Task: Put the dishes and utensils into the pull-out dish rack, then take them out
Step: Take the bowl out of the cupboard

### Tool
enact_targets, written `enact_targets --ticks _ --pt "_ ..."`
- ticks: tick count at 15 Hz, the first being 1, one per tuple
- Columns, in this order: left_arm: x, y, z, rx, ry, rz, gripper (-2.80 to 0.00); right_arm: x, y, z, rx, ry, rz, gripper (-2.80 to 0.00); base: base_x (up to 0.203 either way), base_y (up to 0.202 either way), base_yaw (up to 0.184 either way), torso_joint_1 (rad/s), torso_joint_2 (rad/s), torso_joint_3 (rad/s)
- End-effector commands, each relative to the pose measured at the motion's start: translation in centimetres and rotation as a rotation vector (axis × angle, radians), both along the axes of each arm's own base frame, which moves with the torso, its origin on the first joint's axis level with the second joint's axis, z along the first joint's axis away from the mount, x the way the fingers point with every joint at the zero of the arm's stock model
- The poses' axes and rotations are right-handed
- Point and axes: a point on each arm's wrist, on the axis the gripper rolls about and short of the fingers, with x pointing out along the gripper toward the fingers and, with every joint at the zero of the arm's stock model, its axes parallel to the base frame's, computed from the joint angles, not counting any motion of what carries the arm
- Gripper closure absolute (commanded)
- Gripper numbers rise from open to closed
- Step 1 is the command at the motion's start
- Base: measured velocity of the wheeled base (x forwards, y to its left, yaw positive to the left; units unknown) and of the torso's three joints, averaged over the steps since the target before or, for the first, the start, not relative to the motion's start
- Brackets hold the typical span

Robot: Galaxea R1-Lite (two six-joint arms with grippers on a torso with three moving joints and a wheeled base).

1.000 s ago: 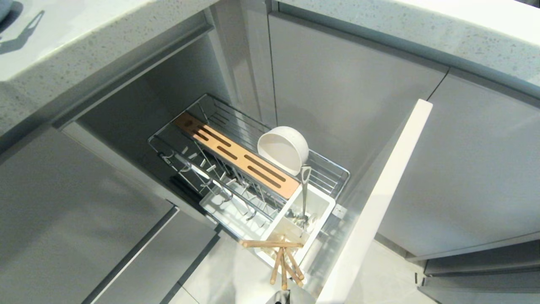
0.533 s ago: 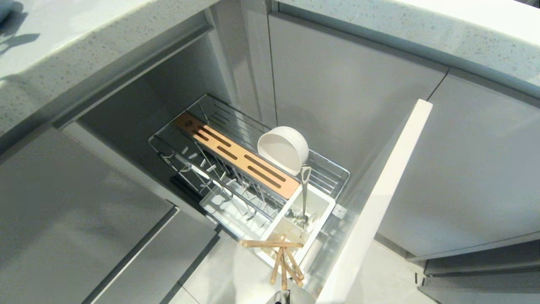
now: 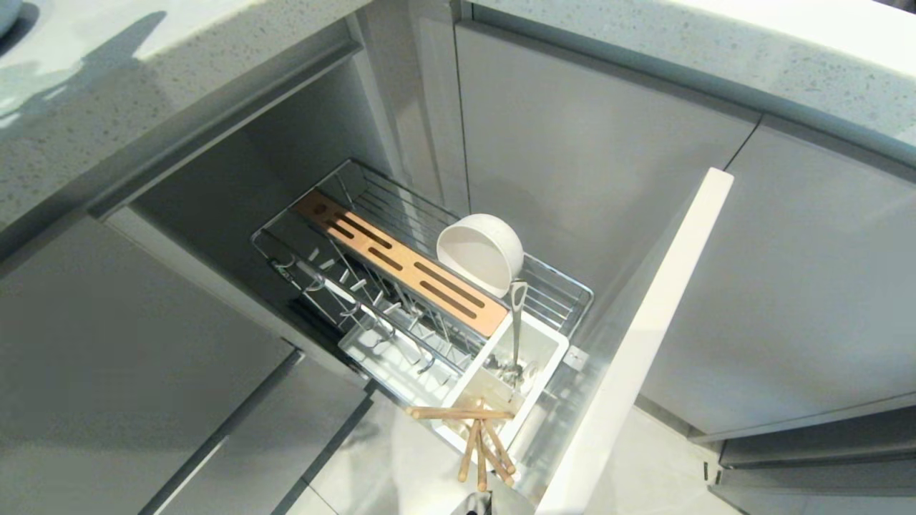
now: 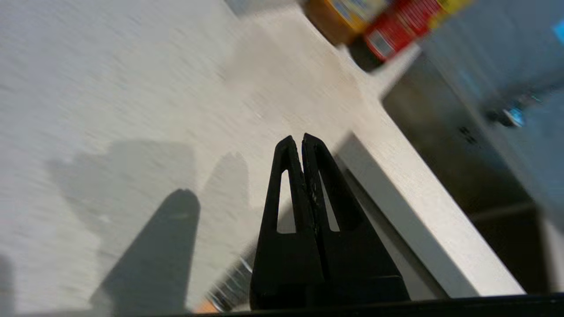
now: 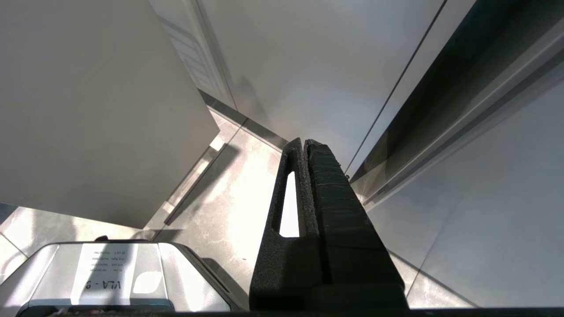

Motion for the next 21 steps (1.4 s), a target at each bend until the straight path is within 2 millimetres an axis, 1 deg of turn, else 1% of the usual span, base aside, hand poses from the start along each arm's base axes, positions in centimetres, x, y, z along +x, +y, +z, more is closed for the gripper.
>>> enact_targets --ticks 1,5,9,12,14,16,17,18,20,21 --pt "-0.2 -2.3 -0.8 0.000 0.040 -0.089 0.00 0.0 0.0 0.0 0.000 0.001 0.000 0.00 0.000 0.000 0.000 0.000 0.00 0.000" --pt "-0.8 -6.2 -3.0 0.022 0.125 -0.199 0.00 0.0 0.0 0.0 0.000 0.001 0.000 0.00 0.000 0.000 0.000 0.000 0.00 0.000" --pt "-0.6 -12.4 -6.6 0.080 0.240 -0.236 0.00 0.0 0.0 0.0 0.000 0.001 0.000 0.00 0.000 0.000 0.000 0.000 0.00 0.000" --pt "0.9 -16.3 -9.6 0.136 0.316 -0.184 0.00 0.0 0.0 0.0 0.000 0.001 -0.001 0.00 0.000 0.000 0.000 0.000 0.00 0.000" --pt "1.3 -18.0 -10.7 0.128 0.345 -0.179 0.00 0.0 0.0 0.0 0.000 0.001 0.001 0.00 0.000 0.000 0.000 0.000 0.00 0.000" --pt "1.8 -19.3 -12.4 0.151 0.414 -0.162 0.00 0.0 0.0 0.0 0.000 -0.001 -0.001 0.00 0.000 0.000 0.000 0.000 0.00 0.000" --pt "2.0 -19.8 -12.7 0.134 0.447 -0.155 0.00 0.0 0.0 0.0 0.000 0.001 0.000 0.00 0.000 0.000 0.000 0.000 0.00 0.000" --pt "2.1 -20.1 -13.6 0.132 0.498 -0.139 0.00 0.0 0.0 0.0 0.000 0.000 0.001 0.00 0.000 0.000 0.000 0.000 0.00 0.000" --pt "2.0 -19.7 -15.4 0.143 0.613 -0.090 0.00 0.0 0.0 0.0 0.000 0.001 -0.001 0.00 0.000 0.000 0.000 0.000 0.00 0.000" --pt "2.1 -19.6 -15.8 0.128 0.647 -0.072 0.00 0.0 0.0 0.0 0.000 0.001 0.000 0.00 0.000 0.000 0.000 0.000 0.00 0.000"
